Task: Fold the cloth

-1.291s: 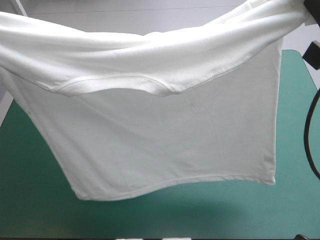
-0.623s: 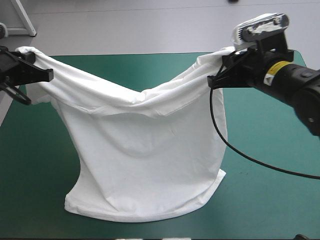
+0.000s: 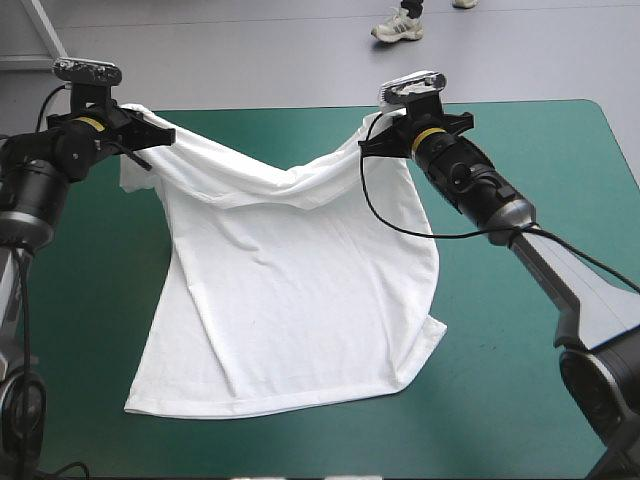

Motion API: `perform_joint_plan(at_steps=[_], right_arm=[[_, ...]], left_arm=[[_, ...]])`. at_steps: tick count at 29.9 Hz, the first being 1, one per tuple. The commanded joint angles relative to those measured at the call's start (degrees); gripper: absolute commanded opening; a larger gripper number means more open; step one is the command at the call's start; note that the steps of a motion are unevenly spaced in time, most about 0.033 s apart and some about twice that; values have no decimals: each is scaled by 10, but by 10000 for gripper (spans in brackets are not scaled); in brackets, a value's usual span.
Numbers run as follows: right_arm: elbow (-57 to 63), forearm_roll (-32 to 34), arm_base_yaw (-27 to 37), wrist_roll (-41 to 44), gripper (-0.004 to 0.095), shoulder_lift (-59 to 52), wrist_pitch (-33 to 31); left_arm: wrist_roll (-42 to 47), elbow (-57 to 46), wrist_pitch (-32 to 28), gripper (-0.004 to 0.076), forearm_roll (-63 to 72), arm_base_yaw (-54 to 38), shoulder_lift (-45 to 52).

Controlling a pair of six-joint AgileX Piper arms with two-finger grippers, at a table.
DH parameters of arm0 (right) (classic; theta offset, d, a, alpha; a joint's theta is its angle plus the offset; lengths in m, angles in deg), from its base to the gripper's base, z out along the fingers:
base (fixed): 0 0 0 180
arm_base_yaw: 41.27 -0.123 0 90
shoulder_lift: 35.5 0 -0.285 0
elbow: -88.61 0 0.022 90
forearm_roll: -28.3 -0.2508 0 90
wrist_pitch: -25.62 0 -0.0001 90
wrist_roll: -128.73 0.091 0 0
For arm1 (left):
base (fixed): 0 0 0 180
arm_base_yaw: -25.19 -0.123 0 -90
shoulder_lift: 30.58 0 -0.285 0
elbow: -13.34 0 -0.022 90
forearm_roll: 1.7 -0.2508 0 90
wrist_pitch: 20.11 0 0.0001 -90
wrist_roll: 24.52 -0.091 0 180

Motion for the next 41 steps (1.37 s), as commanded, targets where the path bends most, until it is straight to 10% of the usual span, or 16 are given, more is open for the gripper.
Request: perform_joint_plan(at_steps=[1,5,11,14,28,34,41], right_arm=[[-17,20,9,2,-14,2,91],[-19,-9,18,3,78,31,116],[-22,-48,35,3,692,31,106],[-22,-48,35,3,860,0,76],[-22,-173,35,-138,720,-214,-346],[7,-229,35,-209,680,-236,-517],[159,-247,35,-210,673,-302,-488]], left_arm=[[3,16,-84,-8,6,2,-29],[3,16,-133,96,7,2,-94],[4,18,-134,515,13,2,-144],[4,32,-113,580,2,2,-137],[65,137,416,564,5,2,5],[81,11,415,564,1,2,84],[107,-197,413,564,-23,2,228]])
